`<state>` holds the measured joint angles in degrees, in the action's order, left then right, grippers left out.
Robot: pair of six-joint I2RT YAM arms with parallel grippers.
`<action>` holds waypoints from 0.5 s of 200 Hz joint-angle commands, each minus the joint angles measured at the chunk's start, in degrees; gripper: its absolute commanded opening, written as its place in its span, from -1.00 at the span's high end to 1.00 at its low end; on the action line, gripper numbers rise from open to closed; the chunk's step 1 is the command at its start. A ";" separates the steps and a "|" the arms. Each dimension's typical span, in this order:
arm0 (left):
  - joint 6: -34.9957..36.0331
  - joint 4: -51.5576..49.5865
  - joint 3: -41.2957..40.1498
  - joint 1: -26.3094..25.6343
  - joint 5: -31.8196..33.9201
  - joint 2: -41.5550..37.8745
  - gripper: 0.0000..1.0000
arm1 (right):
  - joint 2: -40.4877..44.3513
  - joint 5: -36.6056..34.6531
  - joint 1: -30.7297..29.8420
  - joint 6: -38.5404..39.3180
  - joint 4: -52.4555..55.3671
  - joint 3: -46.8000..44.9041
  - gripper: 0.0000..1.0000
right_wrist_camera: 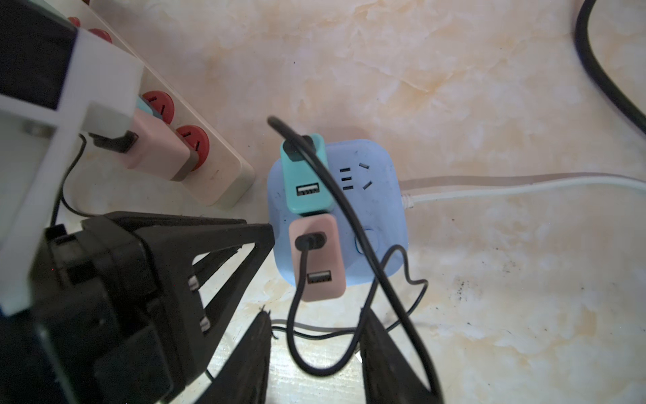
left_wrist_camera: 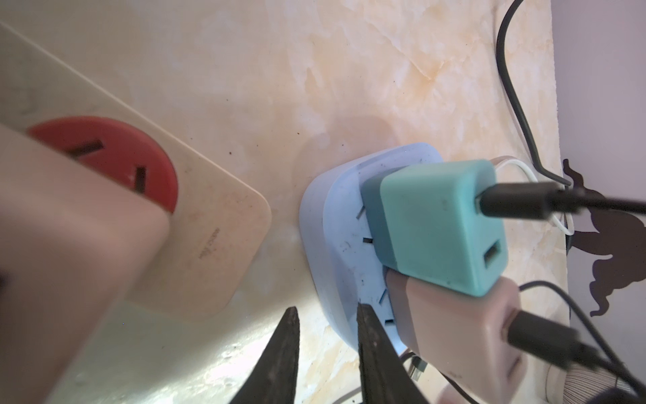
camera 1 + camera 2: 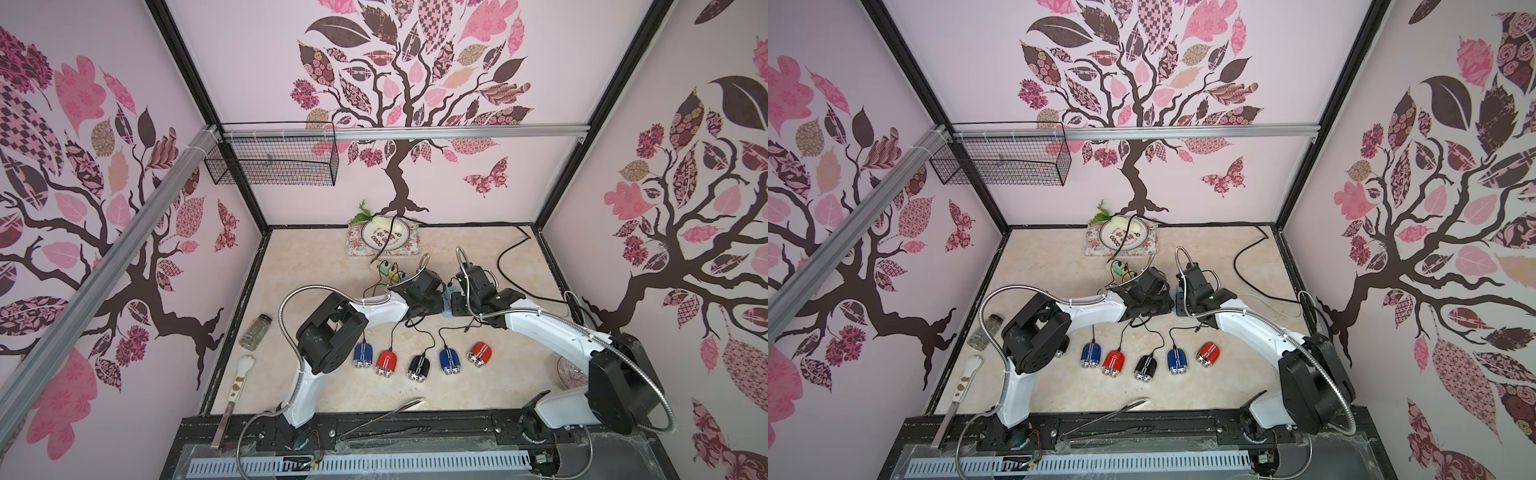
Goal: Unplug the electric shaver
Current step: Remove the plug from the socket.
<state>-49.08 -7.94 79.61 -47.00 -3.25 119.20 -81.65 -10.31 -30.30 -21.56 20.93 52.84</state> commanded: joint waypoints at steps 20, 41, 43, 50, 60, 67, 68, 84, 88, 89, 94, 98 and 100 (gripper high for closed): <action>-1.09 2.32 3.05 0.86 -0.28 1.95 0.38 | -2.87 -1.30 -0.36 1.52 -1.41 2.96 0.10; -1.50 2.76 3.09 1.12 -0.46 2.60 0.38 | -4.21 -1.82 -0.33 2.12 -1.68 3.70 0.06; -1.53 2.76 3.13 1.12 -0.54 2.68 0.38 | -4.44 -1.82 -0.34 2.11 -1.68 3.79 0.06; -1.71 2.76 3.26 1.20 -0.71 2.87 0.38 | -4.91 -1.89 -0.29 2.31 -1.54 4.18 0.05; -1.89 3.01 3.35 1.21 -0.96 3.12 0.38 | -5.75 -2.02 -0.29 2.75 -1.44 4.71 0.04; -1.94 3.11 3.31 1.21 -1.02 3.15 0.38 | -6.20 -1.98 -0.29 2.91 -1.42 4.86 0.04; -1.96 3.15 3.33 1.21 -1.04 3.19 0.38 | -6.27 -1.94 -0.29 2.97 -1.42 4.88 0.04; -2.15 3.44 3.26 1.25 -1.28 3.39 0.38 | -7.19 -1.87 -0.33 3.35 -1.60 5.28 0.02; -2.23 3.40 3.24 1.30 -1.30 3.38 0.38 | -7.43 -1.83 -0.28 3.51 -1.75 5.18 0.02; -2.19 3.39 3.26 1.30 -1.27 3.39 0.38 | -7.45 -1.82 -0.28 3.48 -1.80 5.22 0.02; -2.24 3.45 3.21 1.28 -1.24 3.47 0.38 | -7.70 -1.88 -0.31 3.60 -1.85 5.27 0.02; -2.25 3.43 3.26 1.28 -1.34 3.48 0.37 | -7.93 -1.90 -0.28 3.67 -1.99 5.27 0.02; -2.25 3.45 3.31 1.30 -1.33 3.47 0.38 | -7.96 -1.82 -0.28 3.69 -2.02 5.26 0.02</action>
<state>-50.59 -5.39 80.84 -46.26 -4.43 121.58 -87.96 -11.18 -30.30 -19.20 19.29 55.72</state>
